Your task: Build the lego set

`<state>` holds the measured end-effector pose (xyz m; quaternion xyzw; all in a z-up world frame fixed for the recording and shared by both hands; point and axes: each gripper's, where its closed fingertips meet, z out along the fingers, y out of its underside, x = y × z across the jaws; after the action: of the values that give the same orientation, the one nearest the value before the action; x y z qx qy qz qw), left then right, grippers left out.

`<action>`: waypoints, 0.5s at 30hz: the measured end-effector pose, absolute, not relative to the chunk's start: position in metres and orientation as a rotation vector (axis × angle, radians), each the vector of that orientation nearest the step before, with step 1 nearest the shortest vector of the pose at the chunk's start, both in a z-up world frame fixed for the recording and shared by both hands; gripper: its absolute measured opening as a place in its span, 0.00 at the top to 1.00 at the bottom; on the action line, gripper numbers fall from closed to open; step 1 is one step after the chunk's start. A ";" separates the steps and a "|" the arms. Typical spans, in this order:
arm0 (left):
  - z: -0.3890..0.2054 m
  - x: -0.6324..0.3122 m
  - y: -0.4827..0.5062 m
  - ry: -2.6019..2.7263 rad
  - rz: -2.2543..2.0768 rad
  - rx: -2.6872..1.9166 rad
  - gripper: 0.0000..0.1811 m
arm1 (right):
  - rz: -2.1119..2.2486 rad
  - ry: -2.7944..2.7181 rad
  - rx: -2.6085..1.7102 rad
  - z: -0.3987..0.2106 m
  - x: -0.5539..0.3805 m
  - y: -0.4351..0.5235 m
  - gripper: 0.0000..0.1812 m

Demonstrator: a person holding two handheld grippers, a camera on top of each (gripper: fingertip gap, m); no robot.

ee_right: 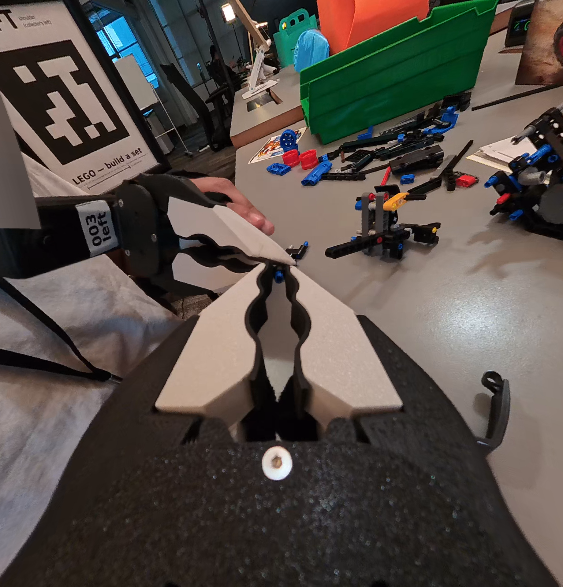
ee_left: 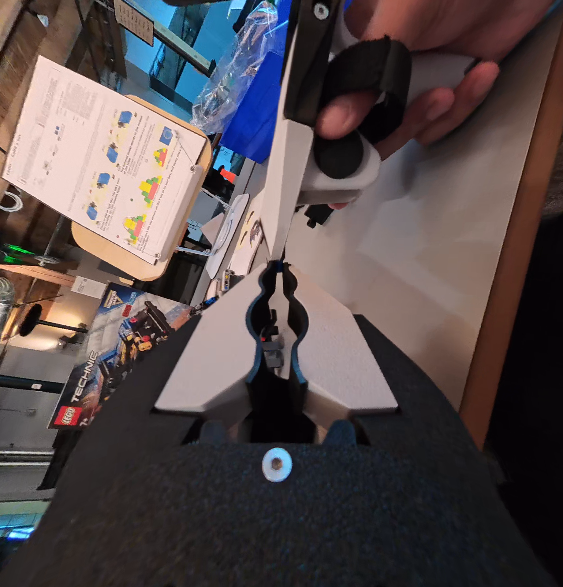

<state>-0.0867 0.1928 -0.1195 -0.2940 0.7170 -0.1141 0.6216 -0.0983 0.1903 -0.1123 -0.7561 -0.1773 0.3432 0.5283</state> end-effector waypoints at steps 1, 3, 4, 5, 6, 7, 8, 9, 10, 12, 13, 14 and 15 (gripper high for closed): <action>-0.119 -0.087 0.193 1.644 -0.260 -0.675 0.99 | 0.821 -0.423 -1.800 -0.111 -0.098 0.190 0.97; -0.118 -0.086 0.192 1.640 -0.276 -0.687 0.99 | 0.825 -0.422 -1.799 -0.111 -0.098 0.190 0.97; -0.118 -0.086 0.192 1.638 -0.282 -0.693 0.99 | 0.827 -0.421 -1.792 -0.110 -0.098 0.189 0.97; -0.118 -0.086 0.192 1.639 -0.283 -0.699 0.99 | 0.823 -0.421 -1.795 -0.111 -0.098 0.190 0.97; -0.118 -0.086 0.192 1.633 -0.289 -0.704 0.99 | 0.822 -0.419 -1.794 -0.111 -0.098 0.190 0.97; -0.117 -0.086 0.192 1.627 -0.298 -0.713 0.99 | 0.825 -0.419 -1.790 -0.110 -0.097 0.190 0.97; -0.116 -0.086 0.193 1.619 -0.304 -0.729 0.99 | 0.824 -0.415 -1.792 -0.110 -0.097 0.190 0.97; -0.115 -0.086 0.193 1.612 -0.314 -0.739 0.99 | 0.827 -0.414 -1.793 -0.110 -0.097 0.190 0.96; -0.114 -0.086 0.194 1.606 -0.321 -0.749 0.99 | 0.828 -0.411 -1.787 -0.110 -0.097 0.190 0.97; -0.114 -0.085 0.193 1.608 -0.334 -0.753 0.99 | 0.821 -0.417 -1.782 -0.109 -0.097 0.190 0.97; -0.113 -0.086 0.193 1.606 -0.330 -0.741 0.99 | 0.813 -0.426 -1.775 -0.108 -0.098 0.189 0.97; -0.114 -0.086 0.193 1.609 -0.327 -0.737 0.99 | 0.806 -0.429 -1.776 -0.108 -0.098 0.189 0.97; -0.114 -0.086 0.192 1.610 -0.332 -0.734 0.99 | 0.807 -0.429 -1.779 -0.109 -0.098 0.189 0.97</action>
<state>-0.0861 0.1924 -0.1136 -0.3195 0.7007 -0.1444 0.6214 -0.0978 0.1889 -0.1088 -0.7484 -0.1805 0.3394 0.5405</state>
